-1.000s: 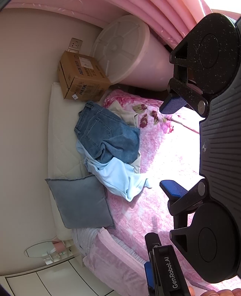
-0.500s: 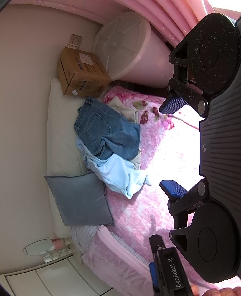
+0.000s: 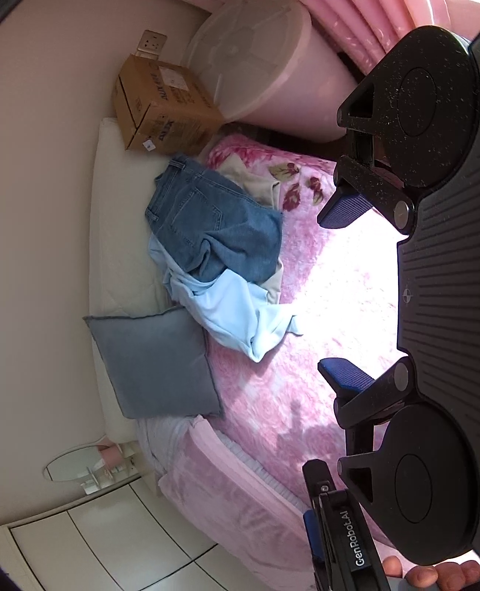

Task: Fold clothes
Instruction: 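Approach the clothes pile on the bed with both tools open, then grasp the light blue sweatshirt with the left tool while the right tool grasps it too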

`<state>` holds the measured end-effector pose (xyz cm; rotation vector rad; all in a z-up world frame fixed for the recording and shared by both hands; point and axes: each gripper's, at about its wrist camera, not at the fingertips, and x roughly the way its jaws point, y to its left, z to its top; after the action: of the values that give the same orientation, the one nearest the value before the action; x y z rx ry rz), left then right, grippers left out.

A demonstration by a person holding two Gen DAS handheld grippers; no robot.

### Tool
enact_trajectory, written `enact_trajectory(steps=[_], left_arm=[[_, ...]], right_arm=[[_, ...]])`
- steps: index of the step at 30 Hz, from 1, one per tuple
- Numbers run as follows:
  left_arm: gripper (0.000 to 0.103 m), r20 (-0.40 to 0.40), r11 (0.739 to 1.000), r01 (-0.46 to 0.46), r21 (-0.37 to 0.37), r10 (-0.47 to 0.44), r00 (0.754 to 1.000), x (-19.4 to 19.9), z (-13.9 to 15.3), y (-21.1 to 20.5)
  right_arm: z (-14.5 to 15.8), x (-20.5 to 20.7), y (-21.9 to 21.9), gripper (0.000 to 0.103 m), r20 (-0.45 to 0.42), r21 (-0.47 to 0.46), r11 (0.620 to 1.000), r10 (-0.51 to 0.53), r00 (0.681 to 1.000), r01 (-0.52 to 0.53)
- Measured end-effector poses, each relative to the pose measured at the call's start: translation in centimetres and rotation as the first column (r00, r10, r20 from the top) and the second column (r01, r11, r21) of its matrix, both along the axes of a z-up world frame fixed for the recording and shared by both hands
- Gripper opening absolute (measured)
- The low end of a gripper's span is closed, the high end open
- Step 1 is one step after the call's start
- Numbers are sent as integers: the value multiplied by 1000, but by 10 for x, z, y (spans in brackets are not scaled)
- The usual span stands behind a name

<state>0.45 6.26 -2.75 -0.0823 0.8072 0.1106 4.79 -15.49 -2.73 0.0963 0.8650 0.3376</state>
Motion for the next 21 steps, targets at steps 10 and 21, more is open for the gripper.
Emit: enact_trajectory(steps=[10,21], left_arm=[[62,-54,999,-38,-3,37,998,40,-19,-4],[61,-157,996,-85,-9,83,984,146,-53,-26]], right_arm=[[-24,45,-3,80,-51,-8,1000,18,999,-18],[-60,156,-27,72,-131,-31,998,56,990,-61]])
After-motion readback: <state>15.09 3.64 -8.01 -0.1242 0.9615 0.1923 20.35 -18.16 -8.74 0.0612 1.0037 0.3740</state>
